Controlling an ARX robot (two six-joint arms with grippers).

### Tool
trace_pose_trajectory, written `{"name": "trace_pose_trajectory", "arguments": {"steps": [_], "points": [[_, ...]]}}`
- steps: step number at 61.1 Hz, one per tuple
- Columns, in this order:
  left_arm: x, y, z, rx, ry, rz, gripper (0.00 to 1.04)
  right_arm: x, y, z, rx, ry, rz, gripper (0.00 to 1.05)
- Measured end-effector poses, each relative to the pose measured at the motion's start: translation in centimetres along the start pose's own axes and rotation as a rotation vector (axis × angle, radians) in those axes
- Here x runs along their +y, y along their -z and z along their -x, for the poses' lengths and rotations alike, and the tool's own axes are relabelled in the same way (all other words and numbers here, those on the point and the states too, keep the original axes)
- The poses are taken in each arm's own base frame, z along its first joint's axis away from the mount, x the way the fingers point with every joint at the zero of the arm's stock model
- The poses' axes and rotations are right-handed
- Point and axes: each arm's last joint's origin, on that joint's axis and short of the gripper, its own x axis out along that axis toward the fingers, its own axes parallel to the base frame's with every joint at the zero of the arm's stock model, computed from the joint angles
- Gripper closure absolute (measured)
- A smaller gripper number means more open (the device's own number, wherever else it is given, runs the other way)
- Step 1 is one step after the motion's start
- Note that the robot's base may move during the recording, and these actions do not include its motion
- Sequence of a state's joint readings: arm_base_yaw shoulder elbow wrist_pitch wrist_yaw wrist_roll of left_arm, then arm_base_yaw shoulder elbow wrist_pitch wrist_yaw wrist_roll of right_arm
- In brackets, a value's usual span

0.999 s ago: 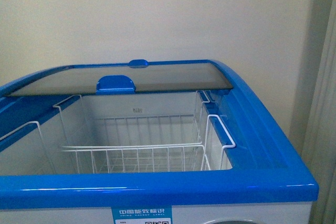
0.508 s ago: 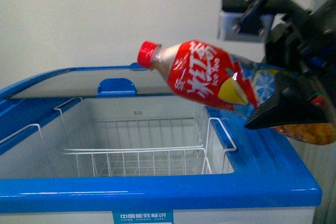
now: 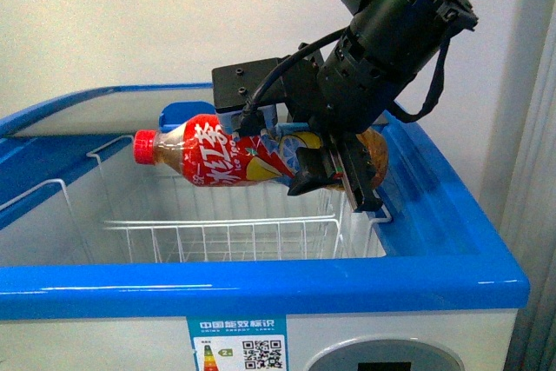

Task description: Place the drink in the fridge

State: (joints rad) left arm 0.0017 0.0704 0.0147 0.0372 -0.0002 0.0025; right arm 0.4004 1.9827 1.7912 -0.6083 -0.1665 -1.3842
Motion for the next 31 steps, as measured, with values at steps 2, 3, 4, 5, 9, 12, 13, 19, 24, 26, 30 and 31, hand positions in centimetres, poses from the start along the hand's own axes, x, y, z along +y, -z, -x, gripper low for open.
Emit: {"name": "trace_pose_trajectory", "arguments": {"steps": [2,3,4,5,9,12,13,19,24,26,30,31], "points": [[0.0,-0.1,0.3,-0.014,0.0,0.0,1.02,0.0,0.1,-0.7,0.001,-0.007,0.0,0.63],[0.0,-0.1,0.3,-0.022,0.0,0.0,1.02,0.0,0.1,-1.1,0.004,-0.014,0.0,0.63],[0.0,-0.1,0.4,-0.025,0.0,0.0,1.02,0.1,0.1,-1.3,0.006,-0.018,0.001,0.63],[0.0,-0.1,0.4,-0.027,0.0,0.0,1.02,0.2,0.1,-1.7,0.008,-0.025,0.002,0.63],[0.0,-0.1,0.4,-0.027,0.0,0.0,1.02,0.7,-0.1,-3.0,0.01,-0.051,0.01,0.63],[0.0,-0.2,0.4,-0.029,0.0,0.0,1.02,1.1,-0.1,-4.0,0.013,-0.06,0.015,0.63],[0.0,-0.2,0.4,-0.03,0.0,0.0,1.02,1.2,-0.1,-4.4,0.012,-0.062,0.017,0.63],[0.0,-0.2,0.4,-0.029,0.0,0.0,1.02,1.3,-0.2,-5.3,0.009,-0.06,0.015,0.64],[0.0,-0.2,0.4,-0.029,0.0,0.0,1.02,1.0,-0.4,-5.7,0.012,-0.04,0.022,0.64],[0.0,-0.2,0.4,-0.029,0.0,0.0,1.02,1.0,-0.4,-5.9,0.01,-0.037,0.023,0.64],[0.0,-0.2,0.4,-0.029,0.0,0.0,1.02,1.0,-0.3,-6.8,0.013,-0.034,0.024,0.64],[0.0,-0.2,0.4,-0.029,0.0,0.0,1.02,1.0,-0.2,-6.9,0.015,-0.033,0.024,0.64]]}}
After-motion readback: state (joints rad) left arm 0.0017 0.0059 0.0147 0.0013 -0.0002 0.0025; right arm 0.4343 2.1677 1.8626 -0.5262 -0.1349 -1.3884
